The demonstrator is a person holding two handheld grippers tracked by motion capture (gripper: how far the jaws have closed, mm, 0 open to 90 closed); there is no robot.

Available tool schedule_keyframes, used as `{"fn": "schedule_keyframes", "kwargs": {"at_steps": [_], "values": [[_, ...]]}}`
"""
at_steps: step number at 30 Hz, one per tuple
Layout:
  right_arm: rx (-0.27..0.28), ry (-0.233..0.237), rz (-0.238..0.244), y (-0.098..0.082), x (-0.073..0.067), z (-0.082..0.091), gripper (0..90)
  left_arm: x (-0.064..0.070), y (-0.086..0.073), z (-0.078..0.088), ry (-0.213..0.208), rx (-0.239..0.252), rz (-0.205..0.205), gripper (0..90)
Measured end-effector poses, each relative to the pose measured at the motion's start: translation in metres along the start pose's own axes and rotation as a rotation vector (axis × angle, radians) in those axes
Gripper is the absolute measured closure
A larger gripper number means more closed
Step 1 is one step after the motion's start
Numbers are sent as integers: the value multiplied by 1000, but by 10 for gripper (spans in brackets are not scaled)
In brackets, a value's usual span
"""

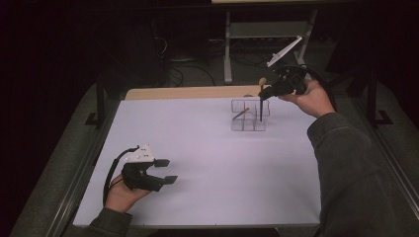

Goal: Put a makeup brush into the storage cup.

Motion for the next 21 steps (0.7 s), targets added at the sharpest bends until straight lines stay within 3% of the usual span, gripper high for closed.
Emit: {"fn": "schedule_keyframes", "kwargs": {"at_steps": [21], "values": [[-4,-55,-42,19,26,-17,831,-1,-1,3,-1,14,-1,337]]}}
Point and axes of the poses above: each handheld gripper's, and its own axes: z roughly backward along the jaws, y roughly out of its top, x roughly to its right, the point moved 8 cm from there along -z, roughly forward along the jaws, and after that the axes turned 1 degree about y, right-handed, at the moved point
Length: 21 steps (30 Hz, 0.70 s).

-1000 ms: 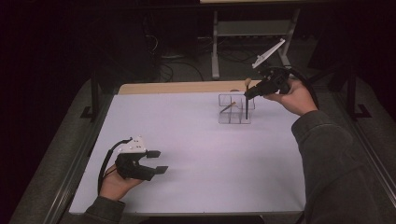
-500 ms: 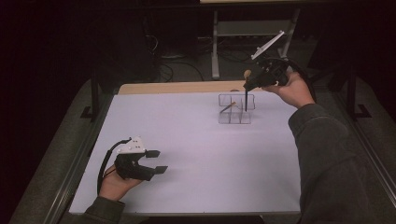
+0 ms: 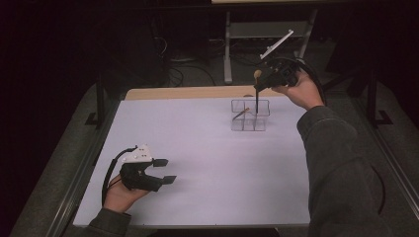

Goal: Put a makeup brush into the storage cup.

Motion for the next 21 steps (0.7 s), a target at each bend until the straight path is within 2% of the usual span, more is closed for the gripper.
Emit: {"fn": "schedule_keyframes", "kwargs": {"at_steps": [9,15,21], "values": [[4,3,-21,3,3,-9,832,-1,1,2,2,7,7,337],[-9,1,-21,3,5,-16,831,-1,0,3,2,6,-5,336],[1,2,-35,4,7,-19,831,-1,1,4,4,9,-6,336]]}}
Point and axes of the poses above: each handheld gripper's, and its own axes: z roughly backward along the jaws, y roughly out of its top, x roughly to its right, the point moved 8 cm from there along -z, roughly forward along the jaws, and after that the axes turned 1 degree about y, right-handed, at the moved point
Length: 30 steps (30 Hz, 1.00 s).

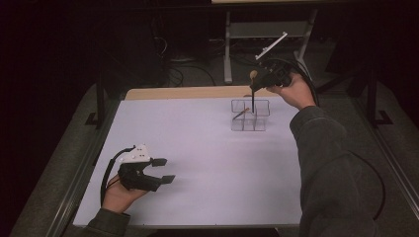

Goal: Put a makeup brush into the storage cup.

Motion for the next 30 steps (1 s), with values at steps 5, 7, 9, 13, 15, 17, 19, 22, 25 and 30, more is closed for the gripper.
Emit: {"fn": "schedule_keyframes", "kwargs": {"at_steps": [5,7,9,13,15,17,19,22,25,30], "values": [[0,3,-2,-1,0,-5,831,-1,-1,1,2,-5,-3,333],[2,2,-7,-1,0,-7,831,0,-1,1,1,-4,3,333],[8,1,-5,-2,1,-8,831,-1,-1,2,4,-4,-2,333],[15,6,-25,-6,2,-10,831,-1,-1,2,7,-1,0,333],[21,4,-27,-8,3,-11,831,-1,-1,2,6,-3,0,333],[21,11,-39,-10,4,-12,831,-1,-1,2,7,-4,-3,333],[22,13,-43,-12,4,-13,831,-1,-1,2,7,-4,0,333],[31,15,-54,-14,4,-13,831,-1,-1,2,8,1,4,333],[39,17,-64,-17,6,-14,831,0,-1,2,6,0,7,333],[37,14,-79,-24,9,-17,831,0,-1,1,4,-6,1,331]]}}
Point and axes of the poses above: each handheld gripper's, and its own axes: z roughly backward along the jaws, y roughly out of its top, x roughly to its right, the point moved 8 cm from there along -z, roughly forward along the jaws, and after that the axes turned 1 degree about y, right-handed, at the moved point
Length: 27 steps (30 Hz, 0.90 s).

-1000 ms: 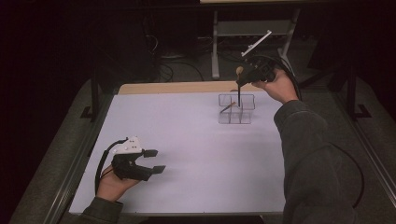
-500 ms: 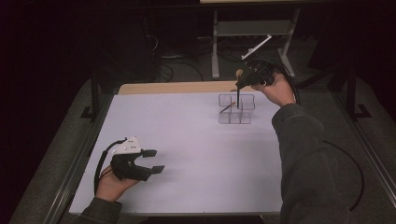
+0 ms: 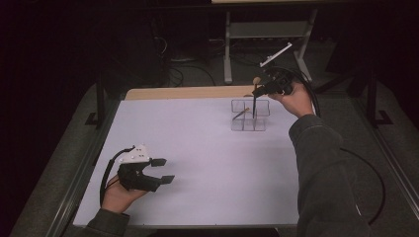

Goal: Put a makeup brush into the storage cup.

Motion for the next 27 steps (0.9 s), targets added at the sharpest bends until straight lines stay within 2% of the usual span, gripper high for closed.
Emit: {"fn": "schedule_keyframes", "kwargs": {"at_steps": [8,10,15,27], "values": [[10,0,-5,-4,1,-3,831,0,0,-1,0,8,14,327],[0,-1,-10,-7,2,-5,831,0,0,-1,1,4,3,327],[-5,3,-21,-11,2,-9,831,0,-1,-1,1,-1,7,327],[-1,-1,-24,-14,4,-12,831,0,0,-1,-1,1,-3,322]]}}
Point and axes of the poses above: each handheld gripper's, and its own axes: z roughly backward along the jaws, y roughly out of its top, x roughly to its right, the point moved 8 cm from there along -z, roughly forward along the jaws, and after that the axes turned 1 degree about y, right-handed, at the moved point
